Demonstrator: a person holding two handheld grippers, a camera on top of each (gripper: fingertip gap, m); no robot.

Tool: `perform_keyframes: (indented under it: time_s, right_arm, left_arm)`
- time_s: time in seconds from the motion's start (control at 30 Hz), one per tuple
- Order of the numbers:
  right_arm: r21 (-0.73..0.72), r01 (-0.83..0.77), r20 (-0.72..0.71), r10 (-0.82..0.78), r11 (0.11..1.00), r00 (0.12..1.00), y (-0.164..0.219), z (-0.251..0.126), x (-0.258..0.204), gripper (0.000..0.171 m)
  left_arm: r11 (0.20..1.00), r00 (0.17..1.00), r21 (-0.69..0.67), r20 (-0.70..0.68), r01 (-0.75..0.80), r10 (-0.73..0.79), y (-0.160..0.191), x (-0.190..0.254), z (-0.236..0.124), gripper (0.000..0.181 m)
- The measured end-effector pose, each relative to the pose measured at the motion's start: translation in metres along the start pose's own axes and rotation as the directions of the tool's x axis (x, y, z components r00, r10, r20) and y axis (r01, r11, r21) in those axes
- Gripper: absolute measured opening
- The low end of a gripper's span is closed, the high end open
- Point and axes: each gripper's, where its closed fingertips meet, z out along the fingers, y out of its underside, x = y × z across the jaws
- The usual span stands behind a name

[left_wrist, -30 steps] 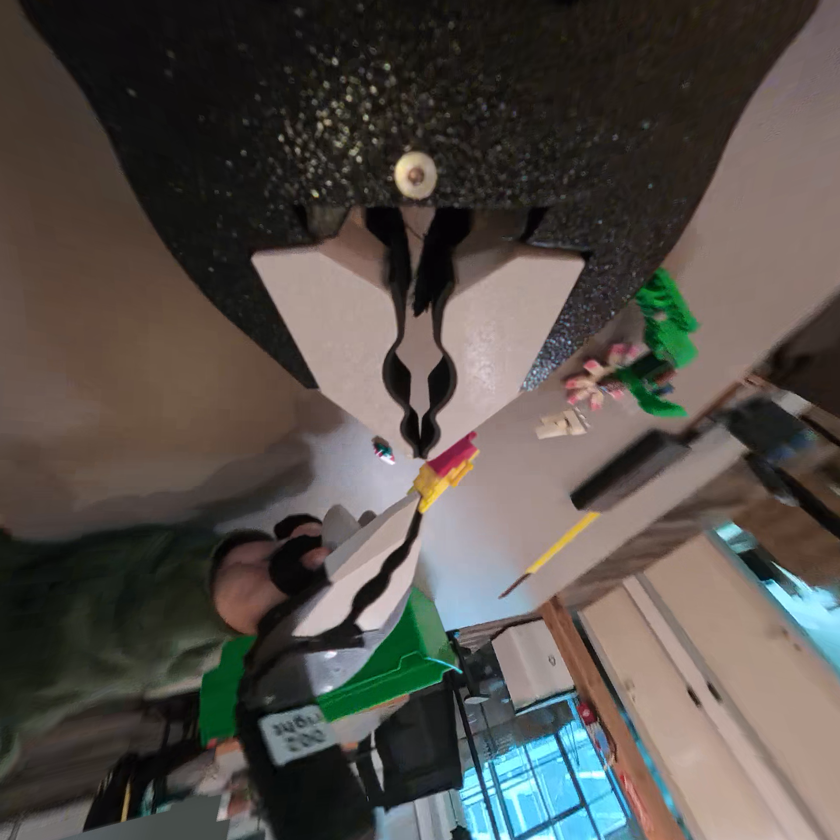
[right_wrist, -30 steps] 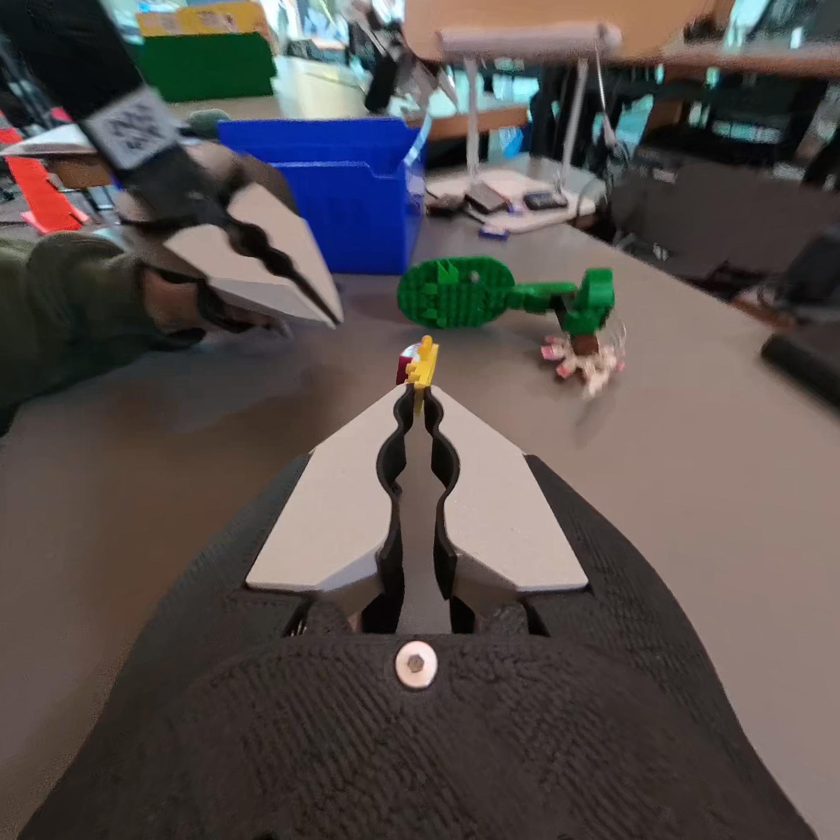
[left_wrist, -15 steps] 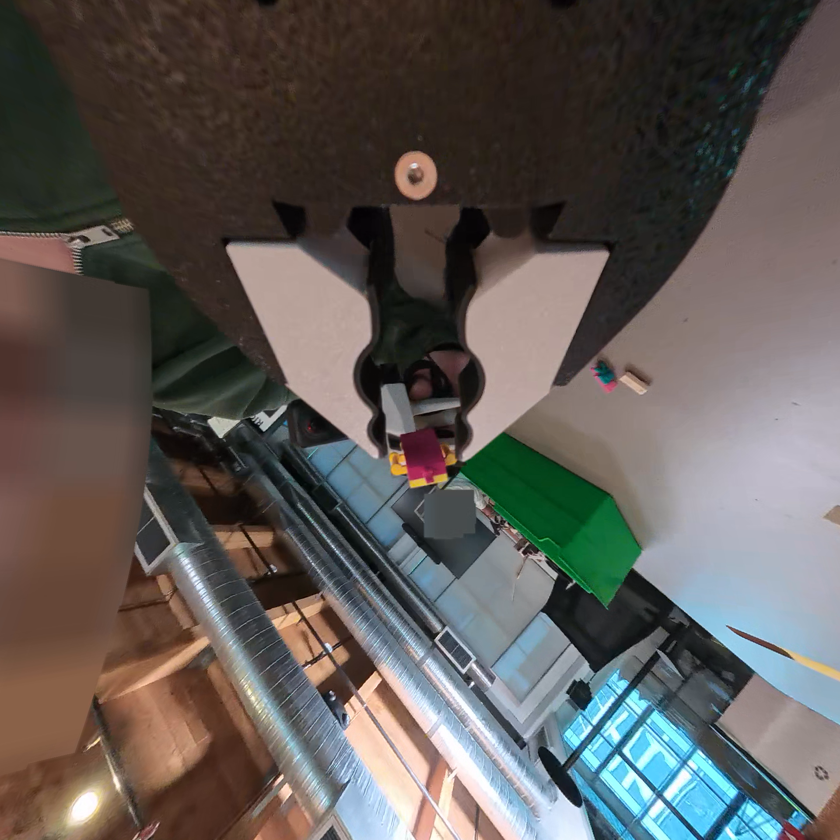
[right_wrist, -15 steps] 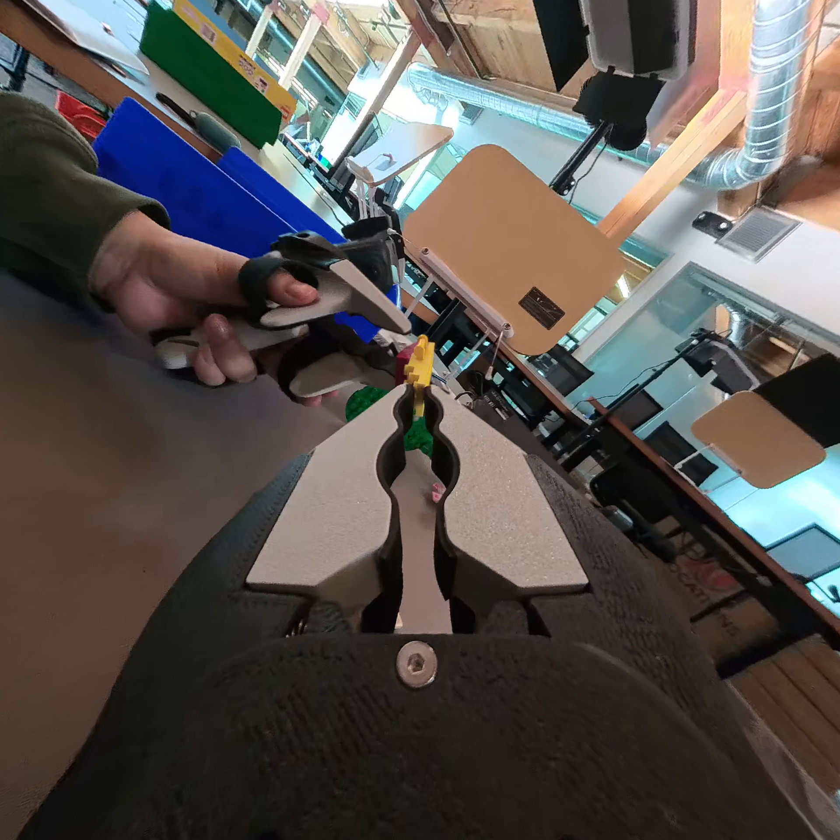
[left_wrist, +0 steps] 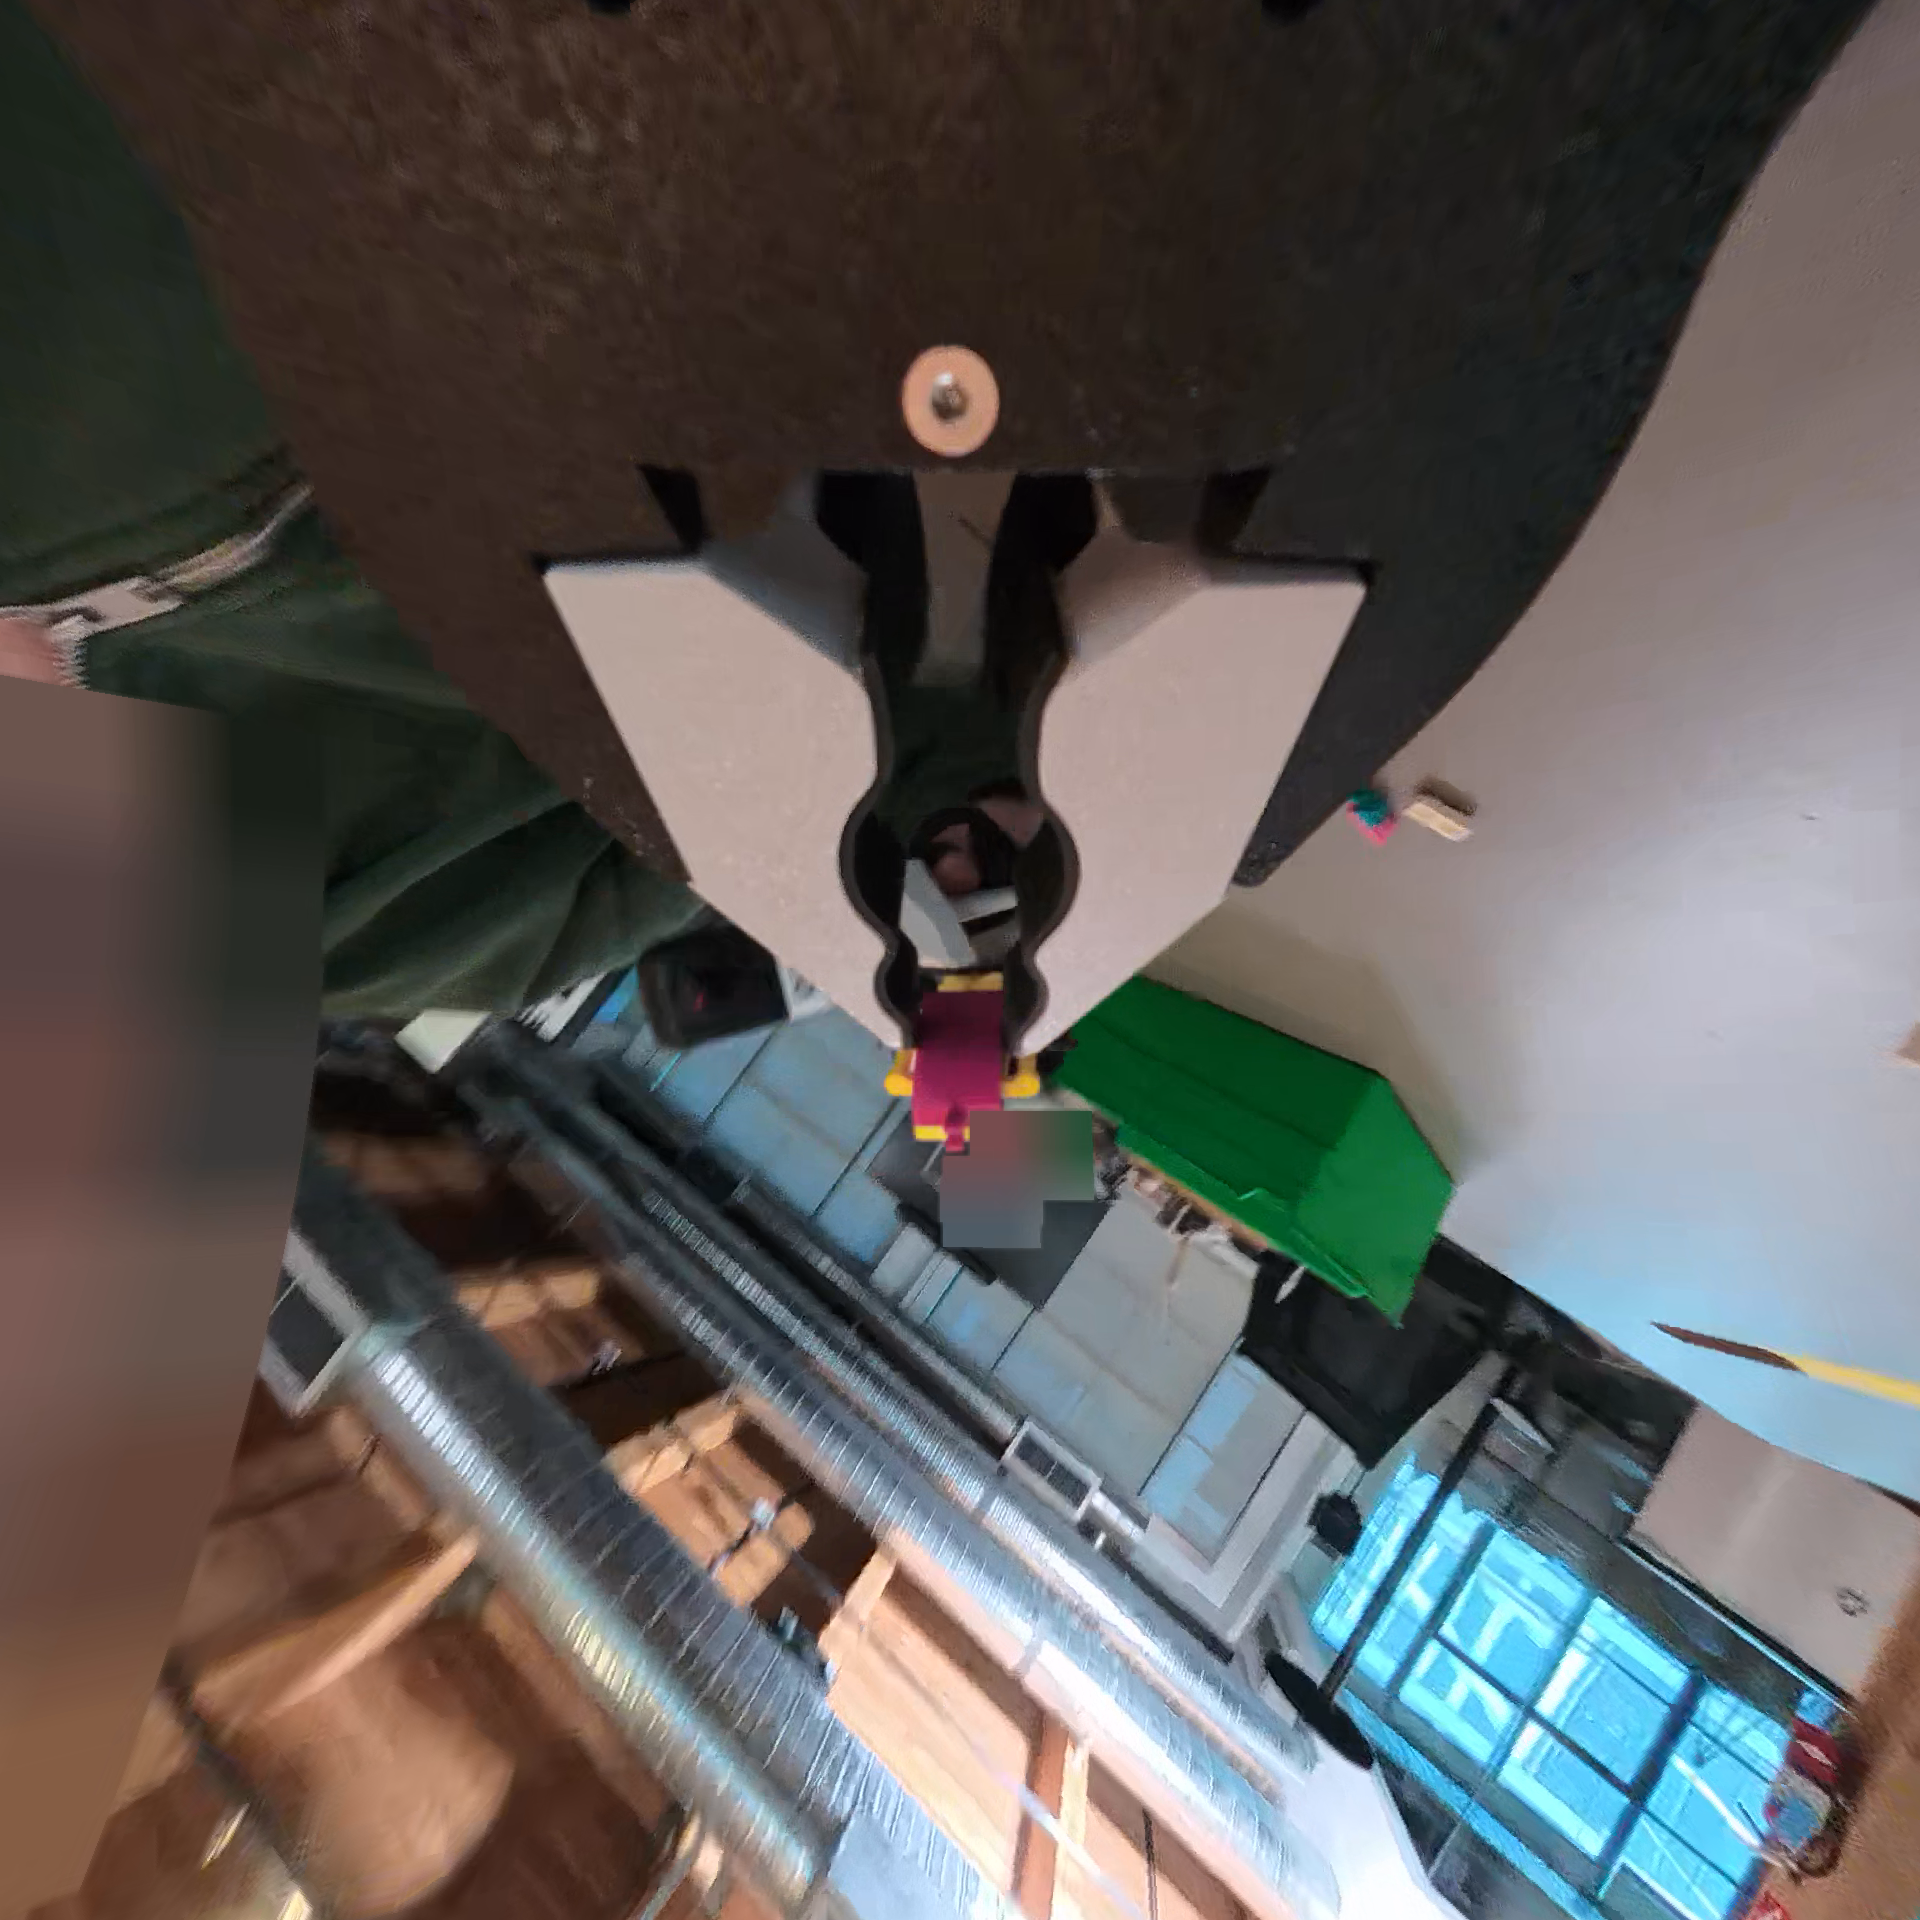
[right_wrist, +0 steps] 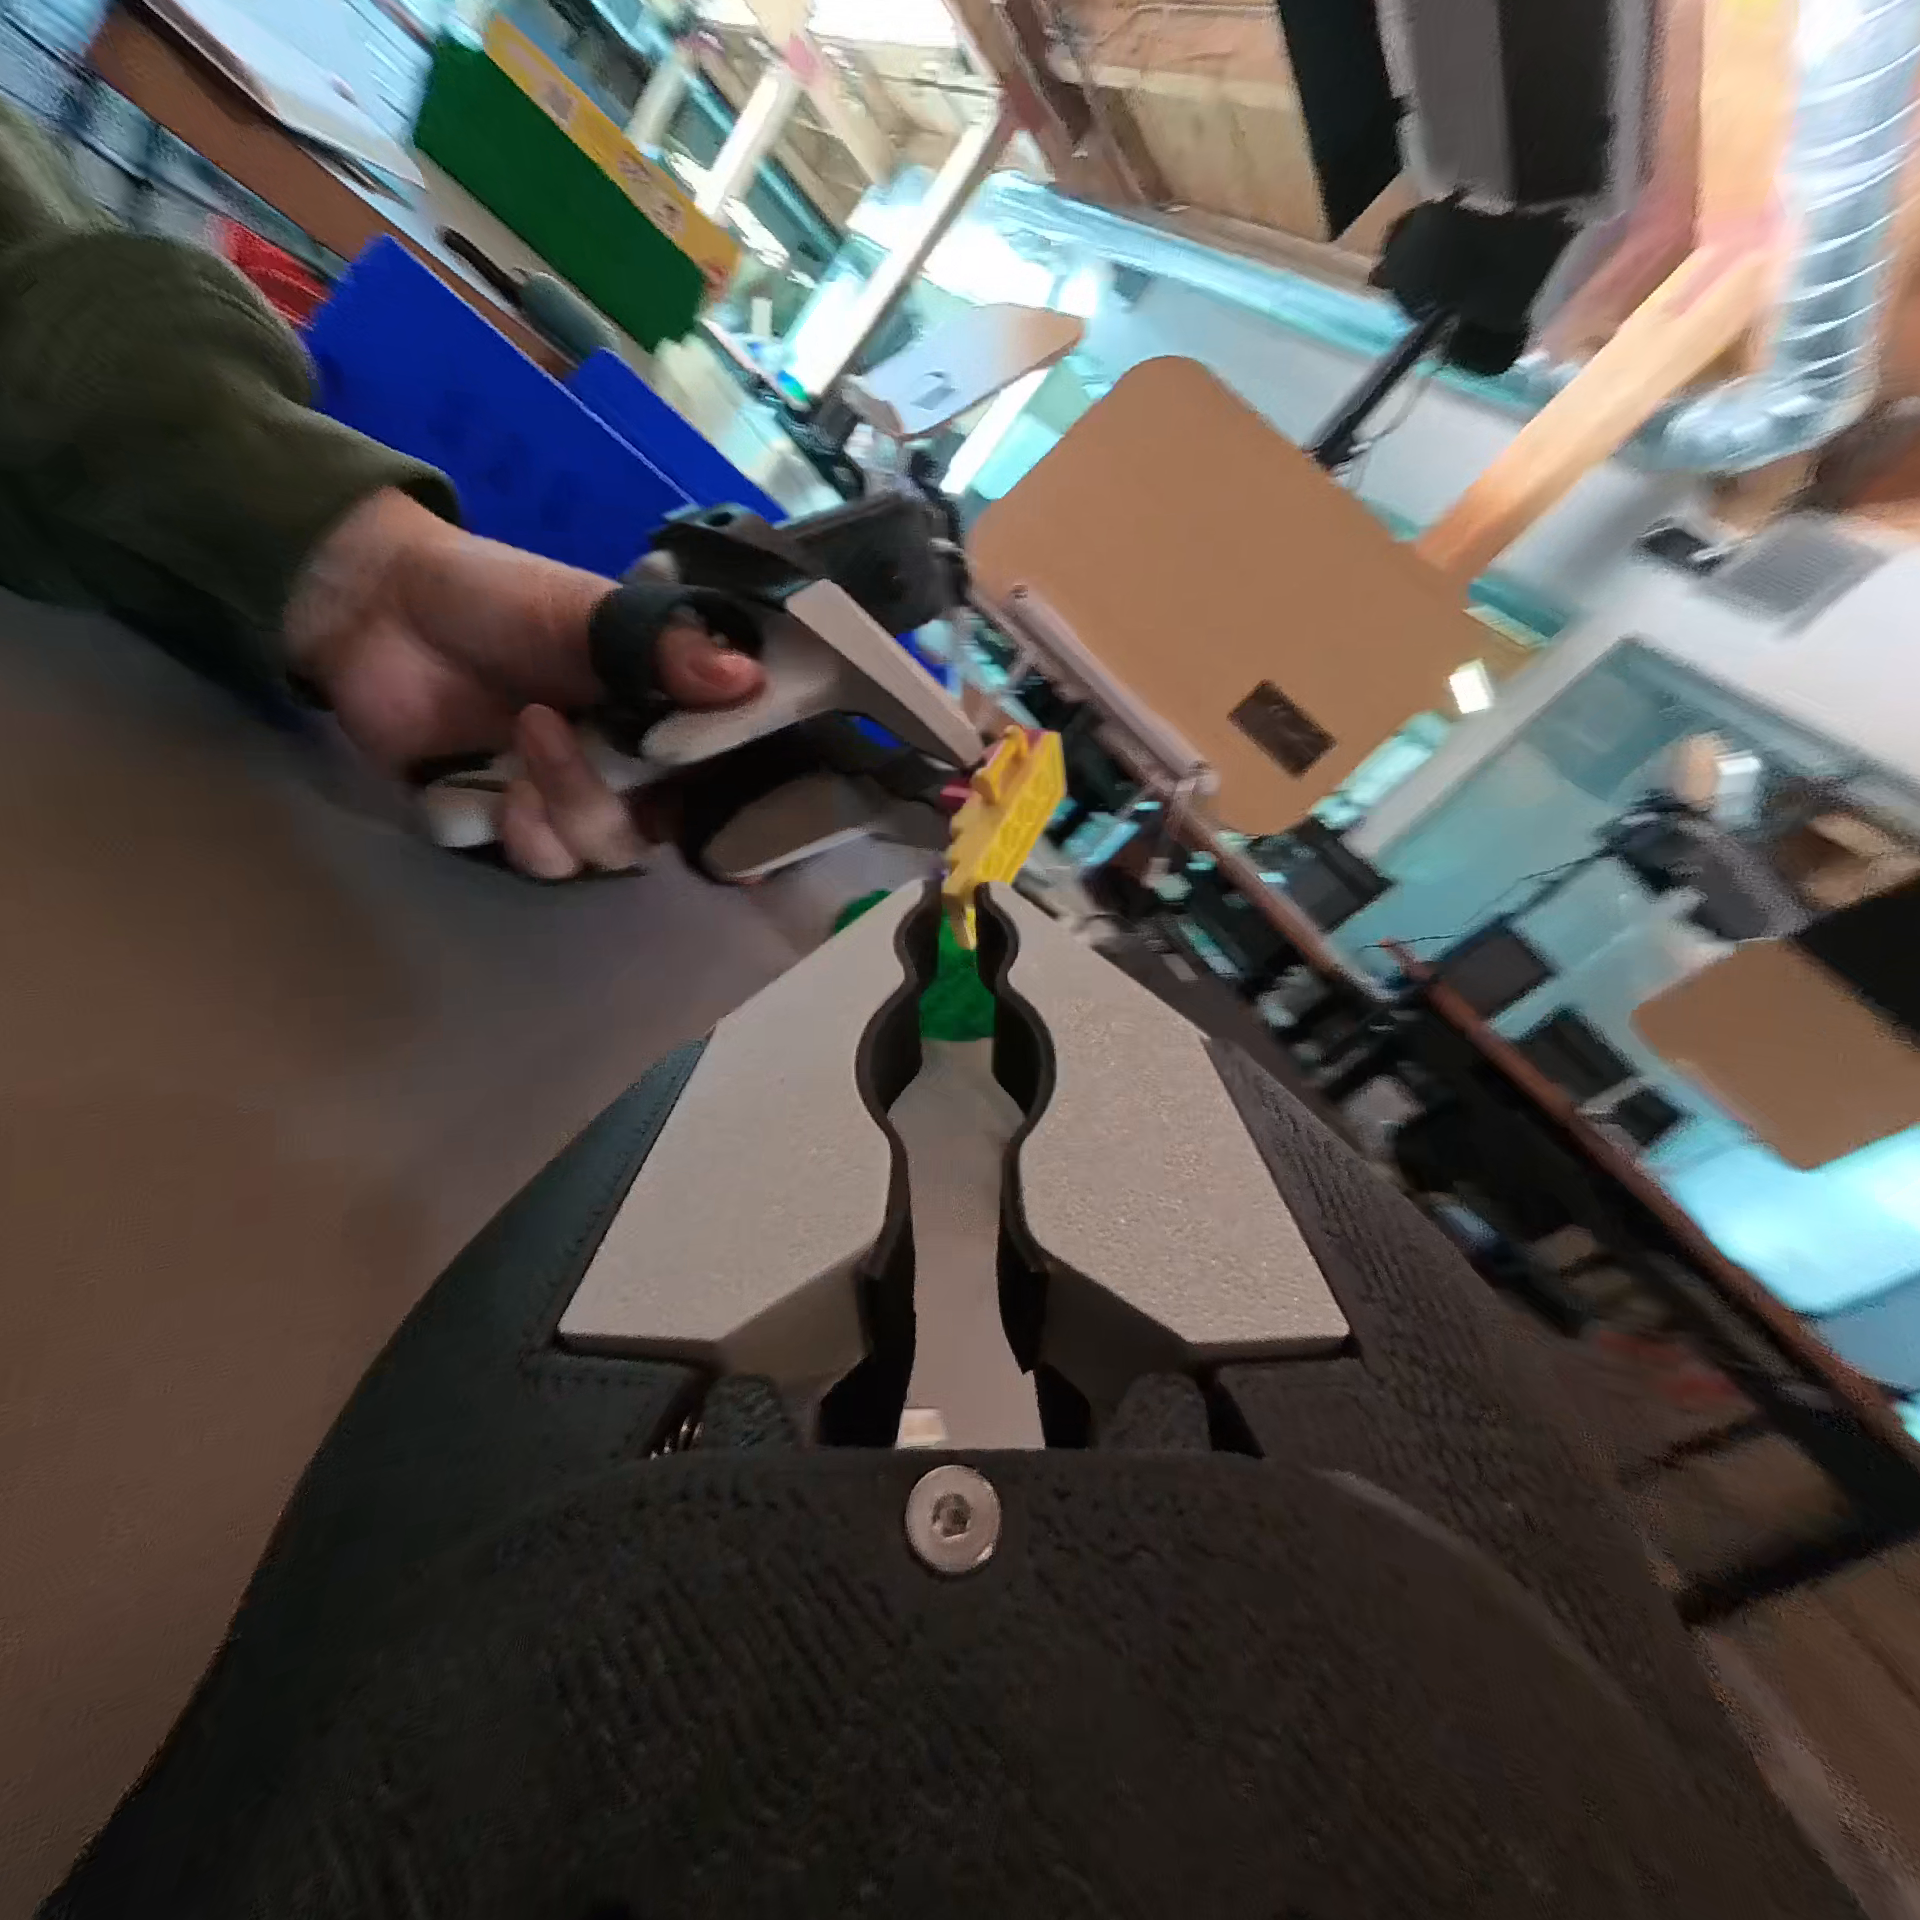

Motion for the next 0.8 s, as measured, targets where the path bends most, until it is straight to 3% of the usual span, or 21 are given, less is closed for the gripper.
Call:
perform_keyframes:
  time_s: [0.07,0.17,0.23,0.33,0.43,0.67,0.8]
  right_arm:
    - [0.007,-0.218,0.134,0.215,0.976,0.967,-0.001,-0.001,-0.005,0.022]
    - [-0.056,-0.533,0.302,0.523,0.844,0.797,0.003,-0.004,-0.008,0.030]
    - [-0.116,-0.626,0.362,0.620,0.771,0.696,0.008,-0.005,-0.012,0.029]
    - [-0.184,-0.644,0.412,0.653,0.743,0.636,0.013,-0.007,-0.022,0.022]
    - [-0.232,-0.586,0.429,0.623,0.776,0.654,0.019,-0.010,-0.030,0.010]
    - [-0.295,-0.574,0.456,0.641,0.764,0.618,0.027,-0.015,-0.038,0.023]
    - [-0.311,-0.564,0.481,0.638,0.765,0.601,0.027,-0.018,-0.044,0.014]
  left_arm:
    - [0.990,0.992,-0.087,0.054,-0.108,0.113,0.005,-0.002,-0.001,0.013]
    - [0.937,0.953,-0.242,0.105,-0.252,0.283,0.019,-0.008,-0.004,0.013]
    - [0.886,0.925,-0.340,0.098,-0.315,0.366,0.030,-0.010,-0.004,0.014]
    - [0.808,0.891,-0.460,0.073,-0.369,0.449,0.048,-0.013,-0.005,0.013]
    - [0.777,0.887,-0.507,0.051,-0.373,0.459,0.058,-0.014,-0.005,0.013]
    - [0.746,0.897,-0.558,0.008,-0.363,0.442,0.071,-0.013,-0.007,0.014]
    - [0.734,0.898,-0.577,0.002,-0.359,0.441,0.077,-0.014,-0.007,0.014]
